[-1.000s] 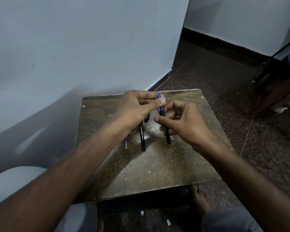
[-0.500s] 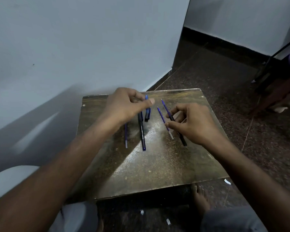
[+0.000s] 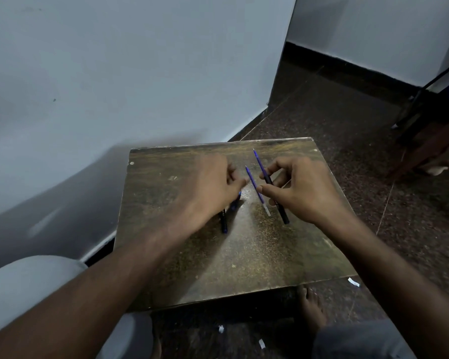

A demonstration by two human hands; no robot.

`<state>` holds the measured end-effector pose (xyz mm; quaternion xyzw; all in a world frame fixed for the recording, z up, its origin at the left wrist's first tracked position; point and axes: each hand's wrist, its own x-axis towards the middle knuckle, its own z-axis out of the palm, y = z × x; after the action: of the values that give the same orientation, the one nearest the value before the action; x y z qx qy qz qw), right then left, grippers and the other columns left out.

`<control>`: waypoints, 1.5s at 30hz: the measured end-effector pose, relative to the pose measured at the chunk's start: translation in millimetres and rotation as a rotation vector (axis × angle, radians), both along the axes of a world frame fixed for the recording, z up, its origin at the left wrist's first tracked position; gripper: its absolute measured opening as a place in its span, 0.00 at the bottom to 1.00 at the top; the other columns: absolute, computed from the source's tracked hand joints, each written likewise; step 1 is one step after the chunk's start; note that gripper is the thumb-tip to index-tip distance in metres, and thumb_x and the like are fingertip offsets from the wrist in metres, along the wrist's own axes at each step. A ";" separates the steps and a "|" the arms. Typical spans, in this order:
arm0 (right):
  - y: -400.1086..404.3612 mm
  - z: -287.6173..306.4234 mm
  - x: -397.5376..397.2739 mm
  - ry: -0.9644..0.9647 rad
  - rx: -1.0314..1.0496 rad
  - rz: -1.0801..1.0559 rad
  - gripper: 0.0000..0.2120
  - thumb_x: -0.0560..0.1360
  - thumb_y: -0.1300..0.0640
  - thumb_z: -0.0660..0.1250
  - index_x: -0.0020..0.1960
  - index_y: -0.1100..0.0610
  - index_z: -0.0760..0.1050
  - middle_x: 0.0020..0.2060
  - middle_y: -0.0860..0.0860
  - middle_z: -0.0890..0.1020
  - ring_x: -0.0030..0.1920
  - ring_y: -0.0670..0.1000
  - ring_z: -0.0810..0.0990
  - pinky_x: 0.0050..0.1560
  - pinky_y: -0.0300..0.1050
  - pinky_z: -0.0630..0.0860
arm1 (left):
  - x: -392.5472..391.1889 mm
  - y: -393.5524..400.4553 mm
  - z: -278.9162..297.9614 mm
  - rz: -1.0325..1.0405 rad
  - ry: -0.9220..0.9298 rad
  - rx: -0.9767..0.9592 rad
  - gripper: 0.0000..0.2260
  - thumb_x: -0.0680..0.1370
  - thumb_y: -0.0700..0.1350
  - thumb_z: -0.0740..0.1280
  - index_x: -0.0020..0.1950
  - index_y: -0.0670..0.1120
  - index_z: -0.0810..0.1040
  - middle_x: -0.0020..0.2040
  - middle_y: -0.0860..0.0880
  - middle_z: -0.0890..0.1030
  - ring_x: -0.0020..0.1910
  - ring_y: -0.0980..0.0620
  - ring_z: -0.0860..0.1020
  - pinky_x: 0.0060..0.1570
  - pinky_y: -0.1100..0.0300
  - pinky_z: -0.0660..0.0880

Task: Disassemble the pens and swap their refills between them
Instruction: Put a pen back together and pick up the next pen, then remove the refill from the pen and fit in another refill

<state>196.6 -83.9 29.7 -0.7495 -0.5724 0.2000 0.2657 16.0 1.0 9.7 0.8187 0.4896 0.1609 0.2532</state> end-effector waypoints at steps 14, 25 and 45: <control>-2.6 -7.3 -20.4 -0.035 0.023 0.089 0.10 0.72 0.49 0.84 0.48 0.47 0.83 0.31 0.44 0.86 0.34 0.37 0.84 0.35 0.29 0.74 | -8.4 11.3 12.2 0.078 -0.481 -0.276 0.07 0.80 0.56 0.77 0.49 0.53 0.89 0.41 0.58 0.90 0.33 0.66 0.84 0.37 0.72 0.77; -3.6 -8.9 -7.0 -0.087 -0.047 0.055 0.11 0.72 0.50 0.85 0.45 0.47 0.83 0.29 0.45 0.86 0.33 0.34 0.84 0.31 0.27 0.71 | -50.0 52.6 19.2 0.121 -0.134 -0.207 0.12 0.77 0.61 0.78 0.40 0.54 0.89 0.33 0.66 0.86 0.35 0.66 0.82 0.38 0.63 0.71; 9.0 -27.2 -5.4 -0.216 -0.242 -0.028 0.10 0.84 0.60 0.65 0.47 0.60 0.83 0.46 0.58 0.88 0.49 0.60 0.86 0.41 0.44 0.72 | -48.2 37.2 16.3 0.092 0.367 -0.079 0.20 0.78 0.61 0.76 0.34 0.49 0.89 0.29 0.57 0.85 0.40 0.55 0.84 0.50 0.54 0.84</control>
<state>191.2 -74.9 2.4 -0.8010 -0.5589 0.1823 0.1131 -32.3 38.2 26.1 0.8004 0.5705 0.0010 0.1842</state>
